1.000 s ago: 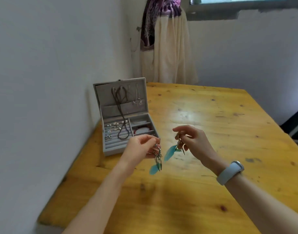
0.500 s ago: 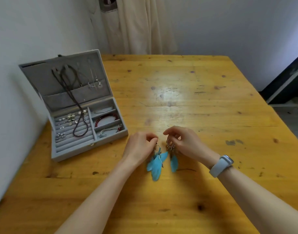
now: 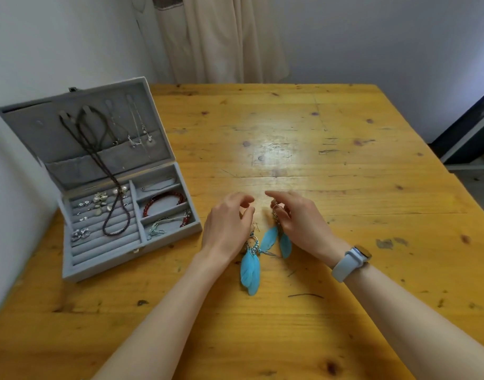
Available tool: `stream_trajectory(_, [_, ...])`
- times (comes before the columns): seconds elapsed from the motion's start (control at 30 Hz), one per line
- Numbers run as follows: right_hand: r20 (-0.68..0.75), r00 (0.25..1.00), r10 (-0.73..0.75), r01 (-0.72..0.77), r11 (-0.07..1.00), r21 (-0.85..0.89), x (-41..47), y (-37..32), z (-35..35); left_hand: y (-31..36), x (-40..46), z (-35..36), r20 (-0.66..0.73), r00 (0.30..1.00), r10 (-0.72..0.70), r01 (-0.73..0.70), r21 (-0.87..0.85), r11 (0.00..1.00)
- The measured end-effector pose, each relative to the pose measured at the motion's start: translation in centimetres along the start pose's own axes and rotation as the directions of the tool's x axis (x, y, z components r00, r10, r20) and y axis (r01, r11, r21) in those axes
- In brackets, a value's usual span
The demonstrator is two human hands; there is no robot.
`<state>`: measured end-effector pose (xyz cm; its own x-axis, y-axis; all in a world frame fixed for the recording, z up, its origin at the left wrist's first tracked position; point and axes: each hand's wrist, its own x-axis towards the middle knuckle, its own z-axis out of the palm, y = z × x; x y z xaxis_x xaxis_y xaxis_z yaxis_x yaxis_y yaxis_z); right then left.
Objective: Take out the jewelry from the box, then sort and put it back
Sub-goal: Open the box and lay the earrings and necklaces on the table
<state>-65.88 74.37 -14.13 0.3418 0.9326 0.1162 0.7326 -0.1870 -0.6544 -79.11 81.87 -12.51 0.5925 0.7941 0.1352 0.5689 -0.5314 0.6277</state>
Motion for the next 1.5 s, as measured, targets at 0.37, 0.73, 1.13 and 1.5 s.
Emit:
stream_trajectory(0.37, [0.114,0.993,0.016,-0.026,0.996,0.086,-3.5,-0.9,-0.7,-3.0,-5.6,-0.1,0.153,0.937,0.316,-0.344,0.234,0.909])
stream_trajectory(0.73, [0.013,0.995,-0.102,0.102,0.957,-0.273,-6.5,-0.4,-1.0,-2.6,-5.5,-0.1,0.250,0.939,0.236,-0.304,0.287,0.908])
stream_trajectory(1.13, [0.036,0.999,-0.025,0.034,0.965,-0.261,-6.1,-2.2,0.8,-1.5,-4.9,0.1,0.346,0.933,0.094,-0.244,0.419,0.875])
stream_trajectory(1.5, [-0.096,0.993,0.063,-0.060,0.998,0.030,-3.3,-4.1,0.3,-0.5,-3.4,-3.4,0.200,0.958,0.208,-0.260,0.288,0.922])
